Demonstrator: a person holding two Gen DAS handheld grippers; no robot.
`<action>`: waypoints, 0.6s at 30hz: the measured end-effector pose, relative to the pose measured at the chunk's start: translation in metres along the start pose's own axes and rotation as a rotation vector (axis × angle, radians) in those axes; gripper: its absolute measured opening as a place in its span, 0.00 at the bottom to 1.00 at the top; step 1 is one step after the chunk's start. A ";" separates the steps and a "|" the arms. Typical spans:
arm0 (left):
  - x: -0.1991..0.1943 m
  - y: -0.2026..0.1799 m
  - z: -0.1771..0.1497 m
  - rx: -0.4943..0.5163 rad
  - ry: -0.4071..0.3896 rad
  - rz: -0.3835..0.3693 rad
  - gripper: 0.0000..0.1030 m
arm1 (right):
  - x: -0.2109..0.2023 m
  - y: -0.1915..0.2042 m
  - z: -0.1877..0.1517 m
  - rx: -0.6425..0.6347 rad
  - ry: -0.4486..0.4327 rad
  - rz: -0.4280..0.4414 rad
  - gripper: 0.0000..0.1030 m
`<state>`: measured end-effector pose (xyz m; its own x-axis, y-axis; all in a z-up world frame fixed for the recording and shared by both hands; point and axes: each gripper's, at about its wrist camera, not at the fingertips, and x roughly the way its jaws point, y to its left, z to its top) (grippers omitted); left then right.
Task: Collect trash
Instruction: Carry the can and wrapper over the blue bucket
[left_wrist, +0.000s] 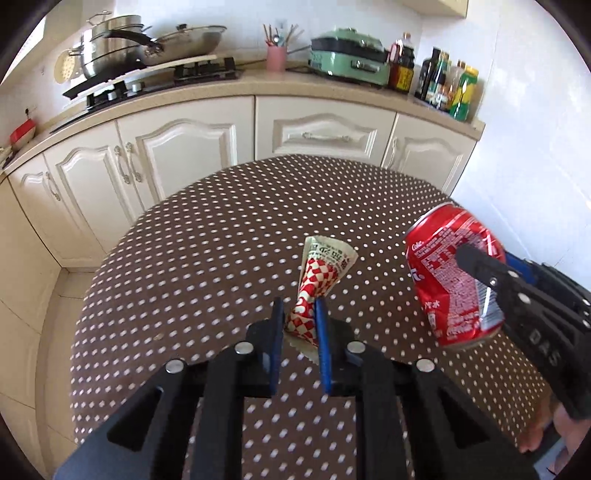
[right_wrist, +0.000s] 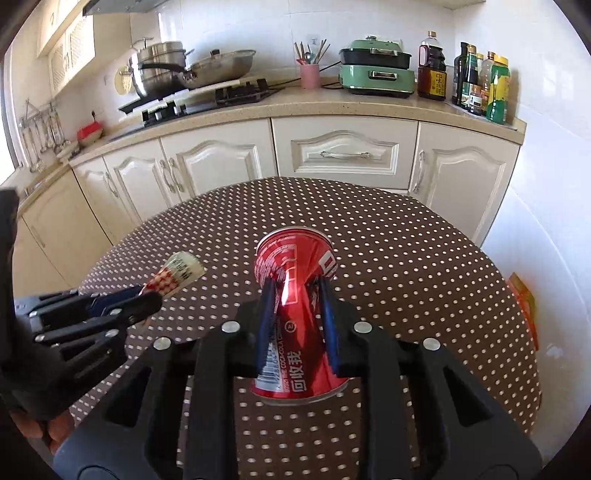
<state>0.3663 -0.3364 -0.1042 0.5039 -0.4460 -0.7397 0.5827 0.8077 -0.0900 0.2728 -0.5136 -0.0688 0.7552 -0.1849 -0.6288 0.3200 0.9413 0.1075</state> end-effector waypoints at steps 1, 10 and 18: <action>-0.009 0.006 -0.004 -0.008 -0.014 -0.002 0.15 | -0.002 0.005 -0.001 -0.011 -0.001 -0.001 0.22; -0.075 0.084 -0.036 -0.118 -0.102 0.020 0.15 | -0.039 0.105 -0.004 -0.139 -0.073 0.098 0.21; -0.132 0.206 -0.104 -0.283 -0.138 0.141 0.15 | -0.051 0.253 -0.025 -0.278 -0.064 0.317 0.21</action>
<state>0.3532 -0.0708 -0.0947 0.6593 -0.3550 -0.6628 0.3111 0.9313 -0.1893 0.3006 -0.2590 -0.0290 0.8283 0.1171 -0.5479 -0.0935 0.9931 0.0708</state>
